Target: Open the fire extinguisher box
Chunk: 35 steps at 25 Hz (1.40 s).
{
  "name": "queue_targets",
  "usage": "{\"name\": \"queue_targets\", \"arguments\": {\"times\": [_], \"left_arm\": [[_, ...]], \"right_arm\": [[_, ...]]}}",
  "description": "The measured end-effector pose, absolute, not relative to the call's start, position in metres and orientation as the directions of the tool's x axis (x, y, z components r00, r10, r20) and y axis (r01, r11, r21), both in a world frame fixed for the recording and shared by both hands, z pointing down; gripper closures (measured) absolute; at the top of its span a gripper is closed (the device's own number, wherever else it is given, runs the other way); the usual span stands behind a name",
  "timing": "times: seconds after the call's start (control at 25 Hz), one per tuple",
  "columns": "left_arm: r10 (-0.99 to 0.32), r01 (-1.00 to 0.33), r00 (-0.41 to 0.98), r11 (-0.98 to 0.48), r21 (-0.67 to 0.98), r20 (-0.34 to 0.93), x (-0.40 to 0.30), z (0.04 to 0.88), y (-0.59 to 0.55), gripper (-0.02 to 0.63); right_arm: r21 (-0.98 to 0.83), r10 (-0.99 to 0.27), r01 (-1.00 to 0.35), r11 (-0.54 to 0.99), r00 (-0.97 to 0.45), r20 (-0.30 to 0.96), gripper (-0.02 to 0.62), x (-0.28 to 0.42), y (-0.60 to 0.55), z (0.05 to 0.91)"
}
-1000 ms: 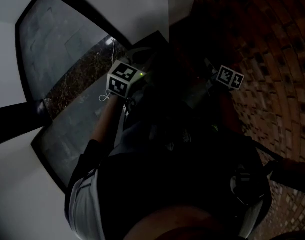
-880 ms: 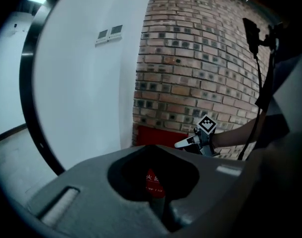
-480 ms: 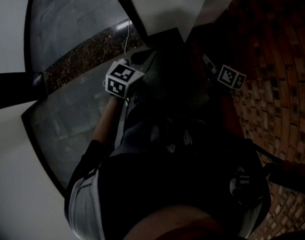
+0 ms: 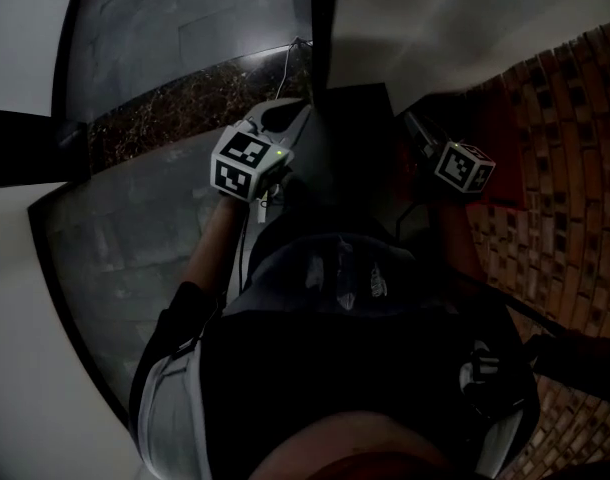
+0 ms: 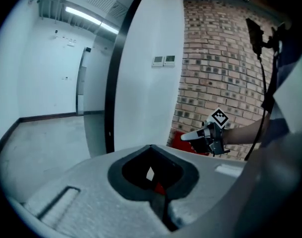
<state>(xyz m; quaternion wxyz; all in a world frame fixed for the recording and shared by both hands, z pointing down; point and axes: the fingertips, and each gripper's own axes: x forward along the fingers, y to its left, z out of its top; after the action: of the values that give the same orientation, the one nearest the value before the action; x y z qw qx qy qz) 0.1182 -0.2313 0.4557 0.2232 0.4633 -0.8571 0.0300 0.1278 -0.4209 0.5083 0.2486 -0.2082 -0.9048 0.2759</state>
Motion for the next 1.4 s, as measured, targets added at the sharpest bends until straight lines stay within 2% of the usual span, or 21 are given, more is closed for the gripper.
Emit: {"name": "queue_targets", "arguments": {"times": [0.32,0.72,1.0,1.4], "left_arm": [[-0.758,-0.766,-0.513,0.616,0.183,0.403,0.090,0.457,-0.146,0.606],[-0.672,-0.649,-0.642,0.733,0.205,0.370,0.067,0.457,-0.053,0.606],[-0.600,-0.546,-0.724,0.800,0.249,0.341,0.063,0.459,-0.012,0.606],[-0.412,-0.338,-0.831,0.908,0.249,0.375,0.046,0.463,0.027,0.606]], "right_arm": [[-0.561,0.586,0.337,0.756,-0.731,0.350,0.594,0.074,-0.323,0.495],[-0.491,0.686,0.498,0.715,-0.633,0.358,0.594,0.032,-0.221,0.471],[-0.429,0.795,0.671,0.605,-0.473,0.380,0.594,0.026,-0.152,0.456],[-0.387,0.892,0.824,0.413,-0.281,0.354,0.594,0.001,-0.100,0.441]]}}
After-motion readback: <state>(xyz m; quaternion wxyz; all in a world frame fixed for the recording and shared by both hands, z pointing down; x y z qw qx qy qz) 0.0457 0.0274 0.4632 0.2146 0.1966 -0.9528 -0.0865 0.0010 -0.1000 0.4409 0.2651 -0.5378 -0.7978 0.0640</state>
